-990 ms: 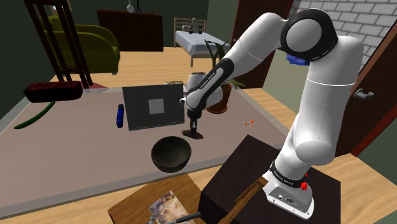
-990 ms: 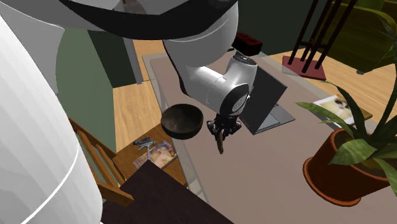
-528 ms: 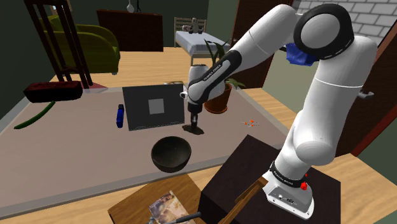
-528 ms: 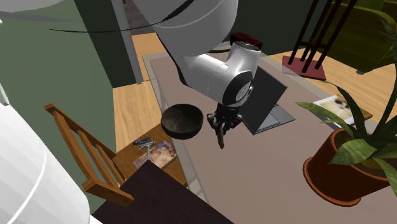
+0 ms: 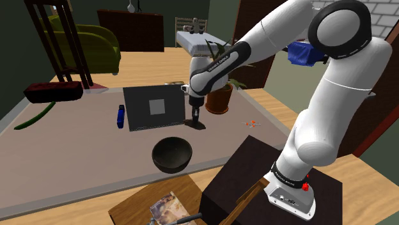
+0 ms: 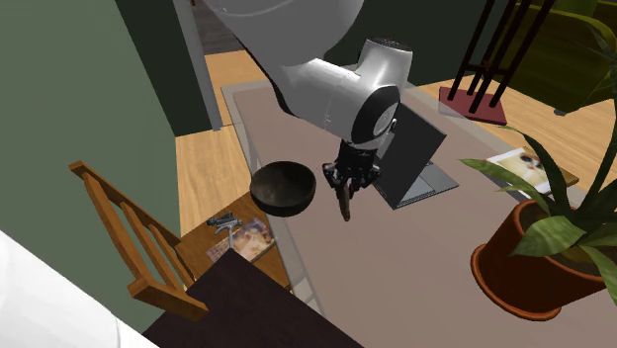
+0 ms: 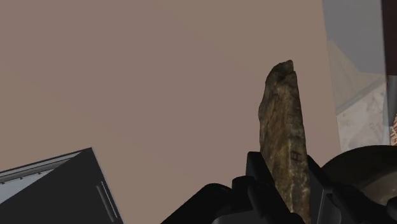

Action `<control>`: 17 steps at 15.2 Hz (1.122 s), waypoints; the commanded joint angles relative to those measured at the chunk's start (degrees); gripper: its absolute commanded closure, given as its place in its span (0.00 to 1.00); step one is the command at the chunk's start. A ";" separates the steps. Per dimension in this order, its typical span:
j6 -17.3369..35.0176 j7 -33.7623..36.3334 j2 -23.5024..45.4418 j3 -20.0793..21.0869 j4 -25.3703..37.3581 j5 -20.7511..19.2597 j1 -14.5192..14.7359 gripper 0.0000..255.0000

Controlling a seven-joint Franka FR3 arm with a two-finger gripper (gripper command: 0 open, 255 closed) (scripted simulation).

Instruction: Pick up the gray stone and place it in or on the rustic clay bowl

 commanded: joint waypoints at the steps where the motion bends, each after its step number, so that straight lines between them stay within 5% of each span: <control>1: -1.68 0.33 -1.33 -0.08 0.36 -0.42 -0.05 1.00; 8: -6.54 1.30 -4.67 -0.12 1.95 -1.39 -0.13 1.00; 17: -5.36 14.13 -3.61 7.07 3.01 0.05 6.52 1.00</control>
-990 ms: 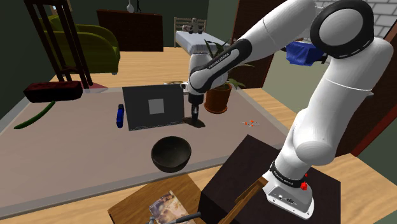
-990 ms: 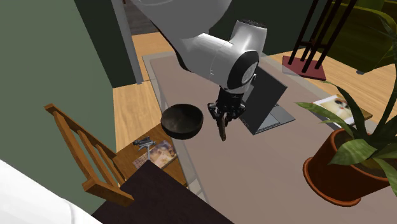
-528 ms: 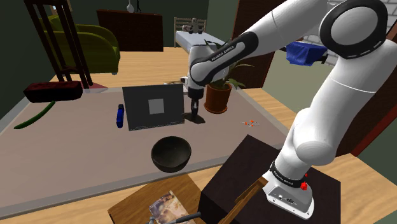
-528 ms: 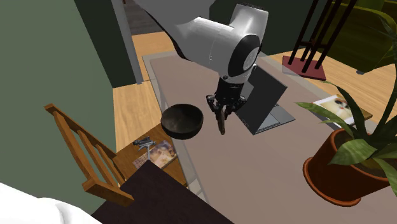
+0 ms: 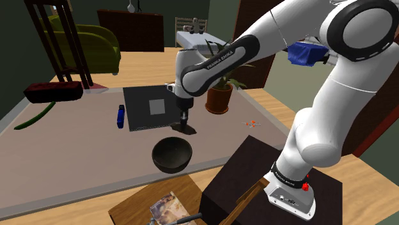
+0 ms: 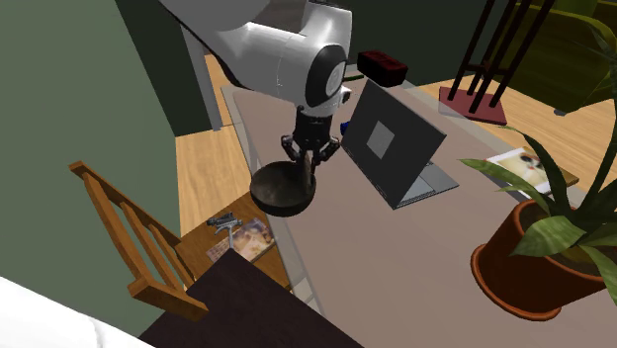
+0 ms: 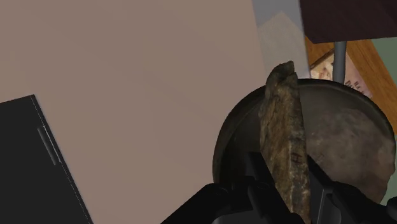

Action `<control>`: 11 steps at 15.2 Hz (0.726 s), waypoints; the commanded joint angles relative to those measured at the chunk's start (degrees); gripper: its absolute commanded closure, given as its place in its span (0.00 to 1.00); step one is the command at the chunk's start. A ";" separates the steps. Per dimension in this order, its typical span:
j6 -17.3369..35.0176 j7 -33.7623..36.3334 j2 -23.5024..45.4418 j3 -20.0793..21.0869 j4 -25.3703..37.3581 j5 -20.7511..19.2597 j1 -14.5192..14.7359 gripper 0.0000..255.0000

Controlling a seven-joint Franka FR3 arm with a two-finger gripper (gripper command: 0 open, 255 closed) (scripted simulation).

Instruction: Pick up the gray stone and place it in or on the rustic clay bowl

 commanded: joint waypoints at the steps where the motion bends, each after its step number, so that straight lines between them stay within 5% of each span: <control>1: -0.37 3.08 0.57 1.58 1.24 0.18 1.48 1.00; 4: -0.19 8.35 2.44 4.29 3.46 0.29 4.11 1.00; 11: 5.15 7.80 6.09 4.36 1.75 0.57 4.21 1.00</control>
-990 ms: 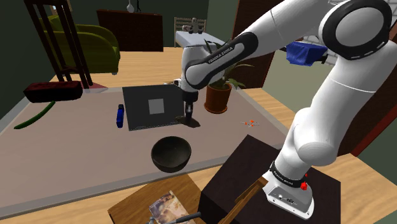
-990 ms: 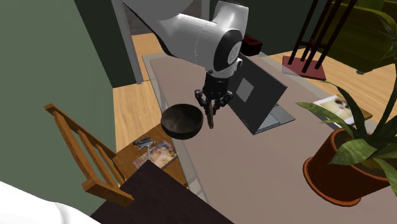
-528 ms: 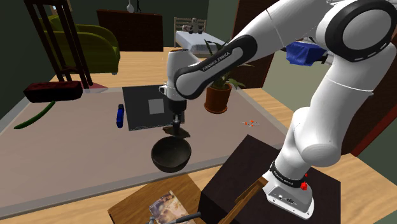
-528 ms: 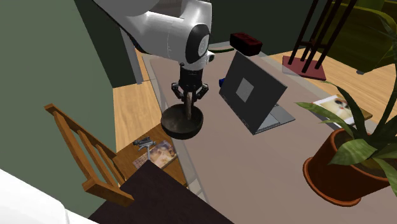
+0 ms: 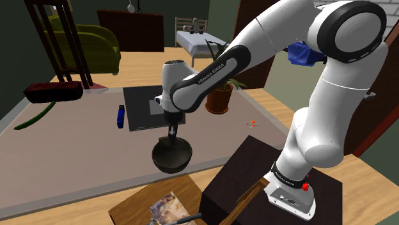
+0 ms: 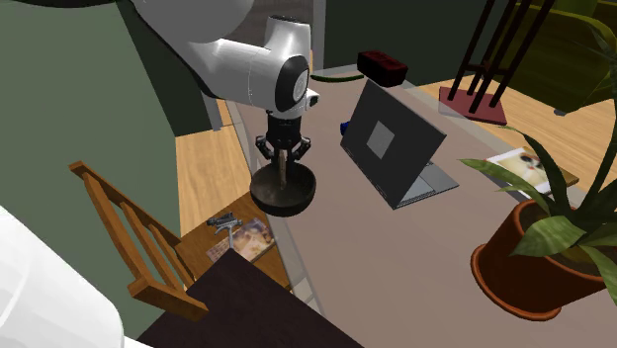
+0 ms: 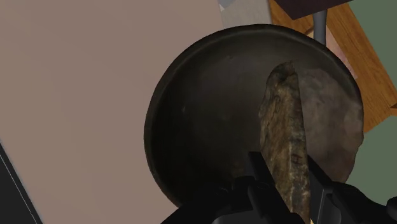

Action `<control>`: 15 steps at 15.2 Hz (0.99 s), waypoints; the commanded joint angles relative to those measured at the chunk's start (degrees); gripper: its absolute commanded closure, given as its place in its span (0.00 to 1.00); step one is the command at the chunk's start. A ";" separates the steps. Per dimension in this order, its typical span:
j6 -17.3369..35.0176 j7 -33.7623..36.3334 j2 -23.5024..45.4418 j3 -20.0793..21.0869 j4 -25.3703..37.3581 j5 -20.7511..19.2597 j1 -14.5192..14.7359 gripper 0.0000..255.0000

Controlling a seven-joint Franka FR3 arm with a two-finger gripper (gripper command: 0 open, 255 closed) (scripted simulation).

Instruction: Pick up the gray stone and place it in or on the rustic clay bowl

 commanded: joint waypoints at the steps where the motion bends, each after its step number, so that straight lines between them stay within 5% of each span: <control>1: 1.59 -0.11 1.10 0.05 -0.46 0.09 0.05 1.00; 14: 5.68 -0.57 4.37 0.11 -1.29 0.33 0.11 1.00; 15: 5.68 -0.57 4.37 0.11 -1.29 0.33 0.11 0.00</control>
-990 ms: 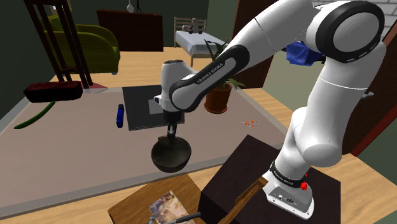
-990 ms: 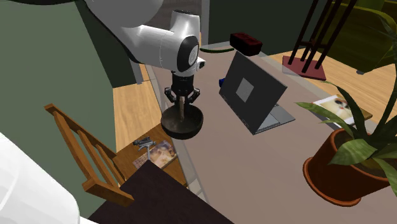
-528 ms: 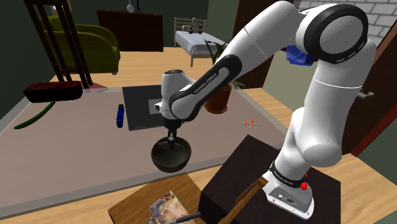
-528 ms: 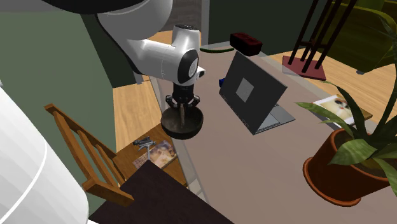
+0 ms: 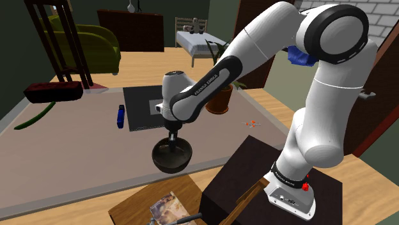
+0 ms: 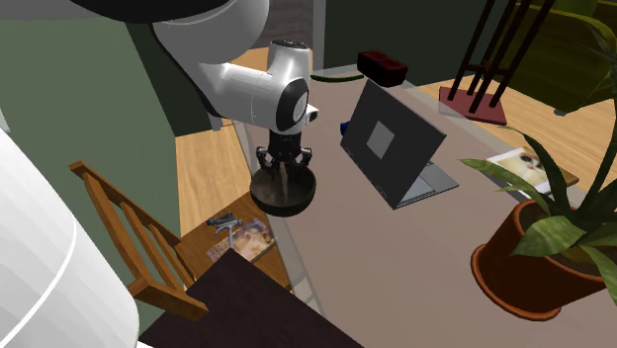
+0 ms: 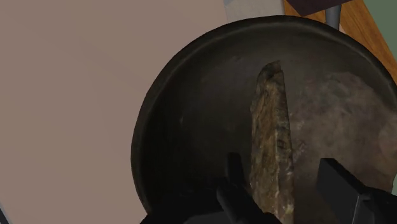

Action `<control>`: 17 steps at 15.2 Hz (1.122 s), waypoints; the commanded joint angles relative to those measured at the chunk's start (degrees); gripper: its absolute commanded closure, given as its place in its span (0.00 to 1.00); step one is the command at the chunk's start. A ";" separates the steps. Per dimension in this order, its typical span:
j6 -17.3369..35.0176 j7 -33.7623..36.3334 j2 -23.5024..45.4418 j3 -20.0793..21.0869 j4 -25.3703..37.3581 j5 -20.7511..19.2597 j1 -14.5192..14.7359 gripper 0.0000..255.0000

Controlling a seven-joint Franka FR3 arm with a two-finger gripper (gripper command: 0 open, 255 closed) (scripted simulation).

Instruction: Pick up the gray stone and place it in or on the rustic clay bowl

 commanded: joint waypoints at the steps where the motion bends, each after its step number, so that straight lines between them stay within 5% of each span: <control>1: 0.00 0.00 0.00 0.00 0.00 0.00 0.00 0.00; 5: 0.00 0.00 0.00 0.00 0.00 0.00 0.00 0.00; 9: -7.23 0.24 -5.26 -0.38 1.94 -0.45 -0.43 0.00; 17: -7.23 0.24 -5.26 -0.38 1.94 -0.45 -0.42 0.00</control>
